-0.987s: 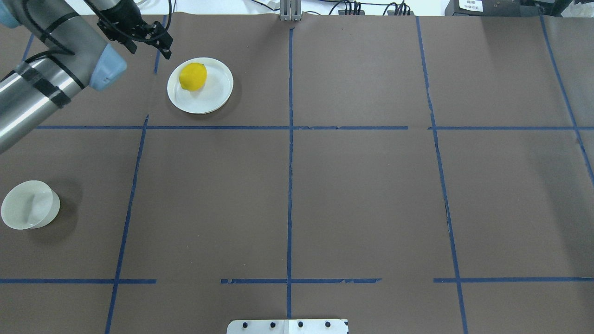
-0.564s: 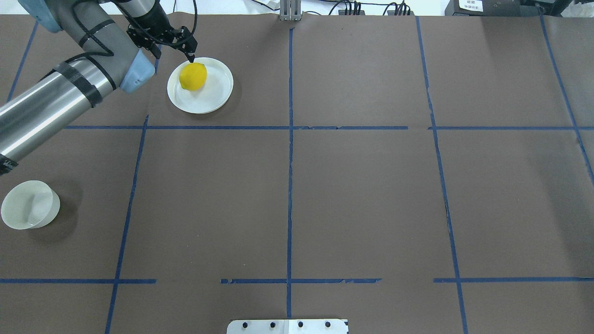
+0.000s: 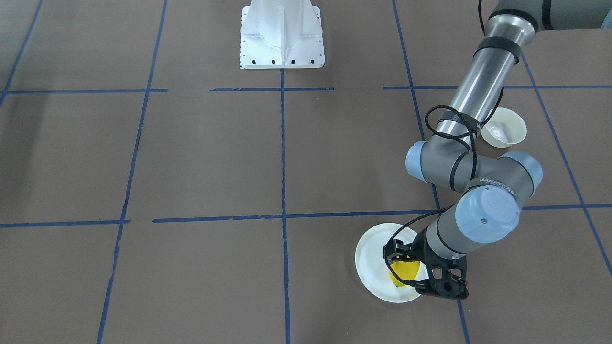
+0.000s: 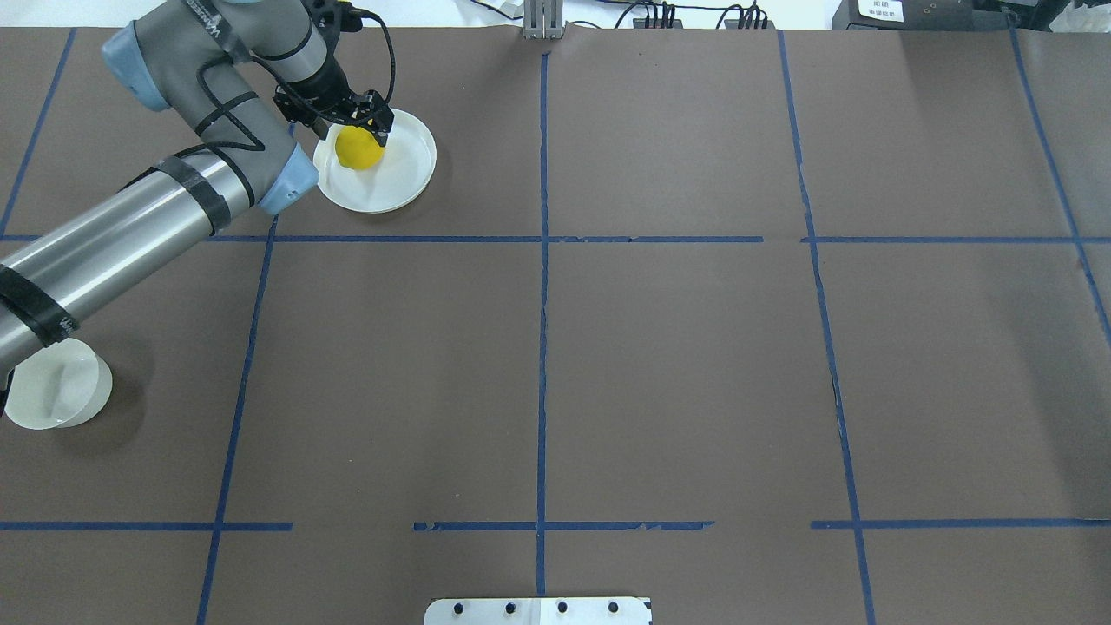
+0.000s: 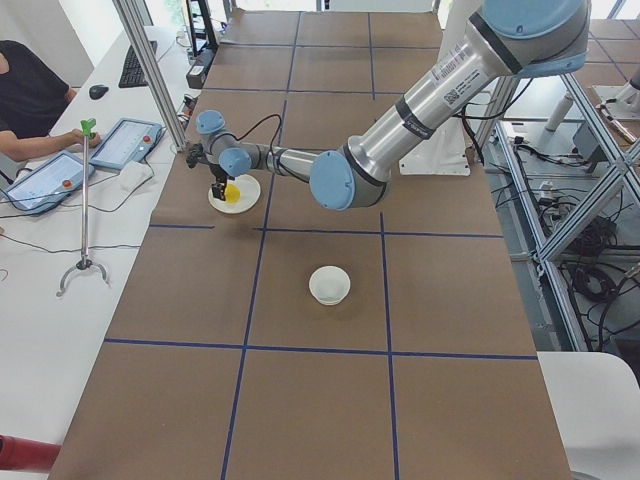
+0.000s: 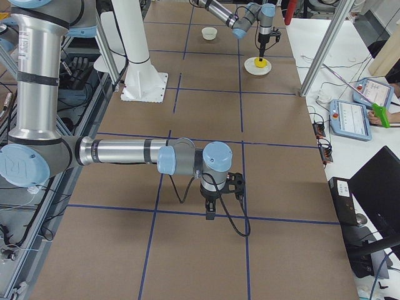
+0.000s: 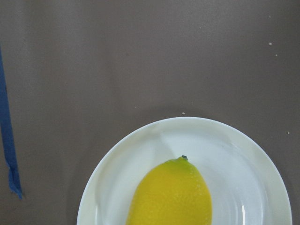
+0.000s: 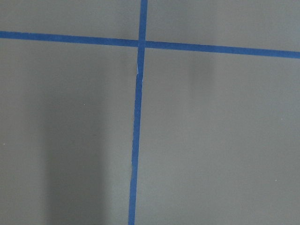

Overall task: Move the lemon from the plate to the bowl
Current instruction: 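Lower the left gripper and close it around the lemon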

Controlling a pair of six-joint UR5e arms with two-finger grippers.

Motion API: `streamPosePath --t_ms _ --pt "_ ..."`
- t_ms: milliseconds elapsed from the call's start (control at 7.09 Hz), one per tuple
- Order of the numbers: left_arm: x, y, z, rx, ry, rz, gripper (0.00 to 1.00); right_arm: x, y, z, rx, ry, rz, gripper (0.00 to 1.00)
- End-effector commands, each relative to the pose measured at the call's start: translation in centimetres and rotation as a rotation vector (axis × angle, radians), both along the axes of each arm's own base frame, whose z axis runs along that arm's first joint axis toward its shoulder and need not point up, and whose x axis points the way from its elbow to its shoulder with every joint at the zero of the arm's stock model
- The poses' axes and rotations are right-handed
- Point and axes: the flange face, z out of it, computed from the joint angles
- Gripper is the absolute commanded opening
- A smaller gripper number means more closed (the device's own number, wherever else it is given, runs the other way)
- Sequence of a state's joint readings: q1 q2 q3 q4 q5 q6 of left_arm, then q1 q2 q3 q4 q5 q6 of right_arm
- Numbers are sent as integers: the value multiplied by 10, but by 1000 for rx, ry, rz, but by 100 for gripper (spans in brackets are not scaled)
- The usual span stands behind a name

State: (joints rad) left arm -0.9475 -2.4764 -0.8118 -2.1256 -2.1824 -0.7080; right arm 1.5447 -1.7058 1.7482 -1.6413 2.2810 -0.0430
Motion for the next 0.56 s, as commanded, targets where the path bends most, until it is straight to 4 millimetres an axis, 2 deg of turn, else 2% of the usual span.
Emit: streamPosePath --t_ms 0,282,423 --pt "14 4 10 0 8 -4 100 0 0 0 1 0 0 100" --pt "22 6 8 8 -4 -24 100 0 0 0 -1 0 0 100" --pt "30 7 15 27 -11 -51 99 0 0 0 1 0 0 100"
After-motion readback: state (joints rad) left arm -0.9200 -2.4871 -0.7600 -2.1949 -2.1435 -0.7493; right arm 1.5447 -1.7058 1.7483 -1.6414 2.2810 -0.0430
